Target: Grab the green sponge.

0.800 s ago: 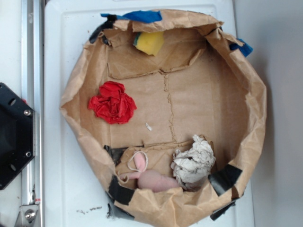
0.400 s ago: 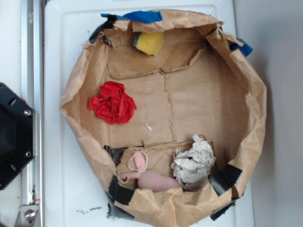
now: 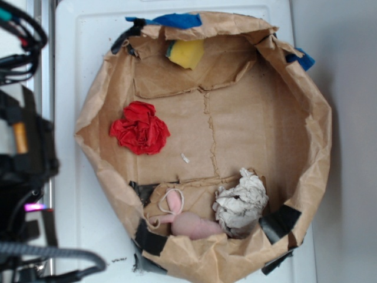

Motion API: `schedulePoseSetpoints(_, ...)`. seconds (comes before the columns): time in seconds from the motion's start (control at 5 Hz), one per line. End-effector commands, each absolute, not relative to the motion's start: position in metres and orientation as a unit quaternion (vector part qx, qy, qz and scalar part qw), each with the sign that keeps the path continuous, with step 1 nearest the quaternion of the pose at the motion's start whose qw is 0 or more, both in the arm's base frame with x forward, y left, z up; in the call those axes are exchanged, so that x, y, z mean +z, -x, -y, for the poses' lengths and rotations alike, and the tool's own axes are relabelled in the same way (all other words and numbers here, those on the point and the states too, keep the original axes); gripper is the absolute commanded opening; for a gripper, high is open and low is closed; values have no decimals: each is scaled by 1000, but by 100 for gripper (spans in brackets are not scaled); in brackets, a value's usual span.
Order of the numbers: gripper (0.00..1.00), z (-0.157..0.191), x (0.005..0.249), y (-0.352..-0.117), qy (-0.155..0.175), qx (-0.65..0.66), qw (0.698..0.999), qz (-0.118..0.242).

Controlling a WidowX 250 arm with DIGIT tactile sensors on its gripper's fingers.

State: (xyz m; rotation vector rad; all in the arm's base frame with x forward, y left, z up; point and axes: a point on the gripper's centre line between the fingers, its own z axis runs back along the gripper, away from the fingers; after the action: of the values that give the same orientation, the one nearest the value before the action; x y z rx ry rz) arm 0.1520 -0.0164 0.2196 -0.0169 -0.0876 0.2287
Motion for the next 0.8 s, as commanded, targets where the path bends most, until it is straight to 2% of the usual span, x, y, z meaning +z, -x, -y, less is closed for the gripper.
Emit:
schedulePoseSetpoints(0.0,100,5,204,-184,30,222,973,61)
schedulePoseSetpoints(0.2,100,2,191,-200,37,275,959,55)
schedulePoseSetpoints(0.4,100,3,178,-206,32,308,948,72)
schedulePoseSetpoints(0.6,100,-12,168,-223,19,334,939,78)
